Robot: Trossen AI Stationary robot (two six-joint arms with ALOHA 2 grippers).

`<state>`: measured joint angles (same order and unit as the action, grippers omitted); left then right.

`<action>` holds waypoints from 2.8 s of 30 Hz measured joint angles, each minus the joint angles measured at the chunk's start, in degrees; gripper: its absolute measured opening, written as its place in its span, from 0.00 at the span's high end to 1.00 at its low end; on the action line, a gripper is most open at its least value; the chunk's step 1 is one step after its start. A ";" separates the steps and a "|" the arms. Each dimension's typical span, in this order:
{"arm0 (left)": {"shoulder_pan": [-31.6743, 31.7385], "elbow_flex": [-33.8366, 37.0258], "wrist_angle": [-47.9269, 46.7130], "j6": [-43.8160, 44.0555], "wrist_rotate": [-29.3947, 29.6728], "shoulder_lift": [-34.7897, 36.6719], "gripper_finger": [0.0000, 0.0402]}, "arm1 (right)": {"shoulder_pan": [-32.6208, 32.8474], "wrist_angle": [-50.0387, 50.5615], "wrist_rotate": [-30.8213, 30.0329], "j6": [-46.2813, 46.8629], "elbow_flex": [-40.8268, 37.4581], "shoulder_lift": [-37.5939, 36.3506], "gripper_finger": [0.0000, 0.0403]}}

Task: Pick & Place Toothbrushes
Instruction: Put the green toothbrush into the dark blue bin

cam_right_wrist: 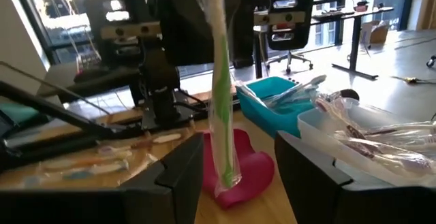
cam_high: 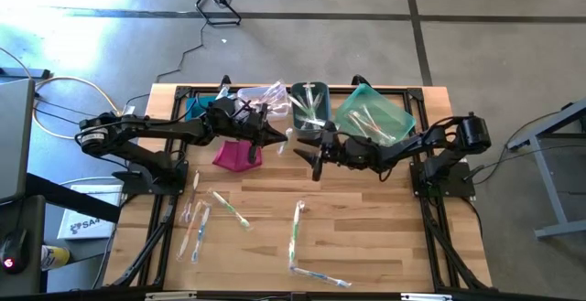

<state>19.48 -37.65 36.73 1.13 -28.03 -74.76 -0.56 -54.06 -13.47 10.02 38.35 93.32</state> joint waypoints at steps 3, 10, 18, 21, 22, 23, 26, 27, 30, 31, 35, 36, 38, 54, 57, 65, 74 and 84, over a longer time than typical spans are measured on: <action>0.00 0.00 0.00 0.00 0.00 0.00 1.00 | 0.34 0.28 0.11 -4.06 0.00 0.00 0.57; -0.01 -0.02 0.00 0.00 0.00 -0.02 1.00 | 0.49 0.37 0.26 -6.43 0.00 0.00 0.50; 0.00 -0.02 0.00 0.00 0.00 -0.02 1.00 | -0.28 0.37 0.37 -4.04 0.00 0.00 0.44; -0.01 -0.02 0.00 0.01 0.00 -0.01 1.00 | -0.26 0.37 0.39 -4.04 0.00 0.00 0.44; -0.02 -0.02 0.00 0.00 0.00 -0.01 1.00 | -0.26 0.35 0.39 -4.04 0.00 0.00 0.44; -0.02 -0.02 0.00 0.02 0.00 0.00 1.00 | -0.26 0.35 0.42 -4.04 0.00 0.00 0.44; -0.02 -0.02 0.01 0.02 0.00 0.00 1.00 | -0.26 -1.90 0.41 -4.02 0.02 1.00 0.44; -0.02 -0.02 0.02 0.02 0.00 0.00 1.00 | -0.26 -3.52 0.50 -4.02 0.20 1.83 0.44; -0.02 -0.04 0.28 0.03 0.02 0.00 1.00 | -0.26 -6.55 1.92 -4.04 2.42 6.00 0.44; -0.02 -0.04 0.31 0.12 0.00 0.00 1.00 | -0.26 -6.61 1.76 -4.08 3.21 7.43 0.44; -0.02 -0.04 -0.23 0.61 -0.02 0.00 1.00 | -1.08 -7.35 2.56 -3.78 5.97 12.33 0.44; -0.02 -0.04 -0.50 0.61 0.00 -0.01 1.00 | -1.38 -7.59 3.65 -3.61 6.77 13.26 0.44; -0.02 -0.04 -0.94 0.63 0.00 -0.01 1.00 | -1.80 -8.02 5.89 -3.59 8.84 14.84 0.44; -0.02 -0.04 -1.41 0.36 0.04 -0.02 1.00 | -2.21 -6.33 6.05 -4.03 12.32 16.72 0.47; -0.02 -0.04 -2.07 -0.48 0.48 -0.02 1.00 | -2.21 -6.60 5.99 -4.02 12.32 16.72 0.52; -0.02 -0.04 -2.57 -0.83 0.64 -0.02 1.00 | -2.21 -6.69 5.95 -4.04 12.31 16.72 0.69; -0.02 -0.04 -2.82 -0.85 0.68 -0.02 1.00 | -2.21 -6.65 5.92 -4.04 12.31 16.72 0.85; -0.02 -0.04 -3.85 -0.85 1.80 -0.02 1.00 | -2.23 -6.28 5.29 -4.02 12.28 16.72 0.95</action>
<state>19.46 -37.69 32.88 0.27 -26.23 -74.78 -2.79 -60.34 -8.18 6.00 50.63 110.04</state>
